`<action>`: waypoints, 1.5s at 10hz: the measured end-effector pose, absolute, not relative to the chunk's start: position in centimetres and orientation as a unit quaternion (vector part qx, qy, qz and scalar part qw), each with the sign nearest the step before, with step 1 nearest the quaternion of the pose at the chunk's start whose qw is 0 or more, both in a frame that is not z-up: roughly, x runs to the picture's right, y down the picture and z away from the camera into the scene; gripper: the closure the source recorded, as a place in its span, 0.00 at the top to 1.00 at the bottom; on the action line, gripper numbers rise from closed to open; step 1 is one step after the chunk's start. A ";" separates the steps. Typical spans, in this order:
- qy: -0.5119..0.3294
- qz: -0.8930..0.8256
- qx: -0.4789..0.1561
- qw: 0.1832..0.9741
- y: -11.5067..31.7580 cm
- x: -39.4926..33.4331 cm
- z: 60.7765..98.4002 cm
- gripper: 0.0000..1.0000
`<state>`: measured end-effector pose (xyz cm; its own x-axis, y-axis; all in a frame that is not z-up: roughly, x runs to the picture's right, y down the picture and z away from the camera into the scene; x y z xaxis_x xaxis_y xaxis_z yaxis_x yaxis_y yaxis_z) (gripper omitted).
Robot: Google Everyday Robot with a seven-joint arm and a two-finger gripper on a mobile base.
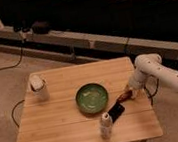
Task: Place the pepper in the ceramic bowl
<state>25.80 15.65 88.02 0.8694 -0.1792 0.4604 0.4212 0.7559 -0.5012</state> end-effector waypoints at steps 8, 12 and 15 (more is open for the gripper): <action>-0.210 -0.152 -0.242 0.935 6.0 23.7 84.4 0.16; -0.277 -0.170 -0.220 0.920 2.9 14.9 83.1 0.26; -0.319 -0.253 -0.234 0.883 5.7 8.3 80.7 0.55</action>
<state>8.34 5.72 80.68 0.6686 -0.2971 0.6817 0.5959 0.7624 -0.2523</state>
